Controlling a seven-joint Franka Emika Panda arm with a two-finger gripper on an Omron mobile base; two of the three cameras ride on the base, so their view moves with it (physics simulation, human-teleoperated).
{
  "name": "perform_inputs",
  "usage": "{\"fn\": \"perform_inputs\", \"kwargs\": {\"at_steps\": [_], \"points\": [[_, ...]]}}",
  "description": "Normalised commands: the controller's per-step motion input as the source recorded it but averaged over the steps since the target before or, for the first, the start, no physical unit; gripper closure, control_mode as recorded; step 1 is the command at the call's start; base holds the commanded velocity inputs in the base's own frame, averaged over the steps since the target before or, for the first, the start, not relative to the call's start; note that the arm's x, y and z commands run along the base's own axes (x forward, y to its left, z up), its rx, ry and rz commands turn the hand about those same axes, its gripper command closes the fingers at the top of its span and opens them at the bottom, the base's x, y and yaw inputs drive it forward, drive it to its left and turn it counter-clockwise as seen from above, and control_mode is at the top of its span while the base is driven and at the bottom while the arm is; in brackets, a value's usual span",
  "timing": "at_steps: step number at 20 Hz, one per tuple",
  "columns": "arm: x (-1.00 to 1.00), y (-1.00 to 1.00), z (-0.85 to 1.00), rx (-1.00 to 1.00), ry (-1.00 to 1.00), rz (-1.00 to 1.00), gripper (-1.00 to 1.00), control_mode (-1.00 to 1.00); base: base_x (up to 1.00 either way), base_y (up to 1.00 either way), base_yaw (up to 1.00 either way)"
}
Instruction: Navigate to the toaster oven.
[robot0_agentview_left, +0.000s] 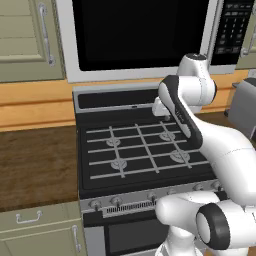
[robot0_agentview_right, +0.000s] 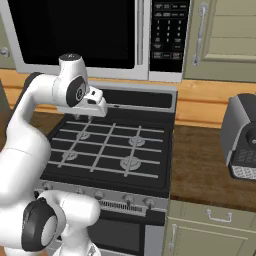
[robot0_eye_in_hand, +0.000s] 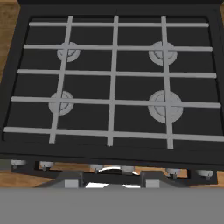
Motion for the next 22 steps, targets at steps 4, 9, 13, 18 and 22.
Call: {"fn": "perform_inputs", "kwargs": {"at_steps": [4,9,13,18,22], "points": [[-0.36,0.0,0.0,0.0,-0.02,0.0,-1.0,-1.0,0.0,0.0,0.0],[-0.87,-0.01,0.0,0.0,-0.02,-0.01,-1.0,-1.0,0.0,0.0,0.0],[-0.85,0.0,0.0,0.0,-0.04,0.0,-1.0,-1.0,0.0,0.0,0.0],[-0.76,-0.07,0.0,0.0,-0.06,-0.02,-1.0,-1.0,0.0,0.0,0.0],[0.0,0.0,0.0,0.0,0.0,0.0,-1.0,1.0,-0.86,-0.77,-0.06]]}}
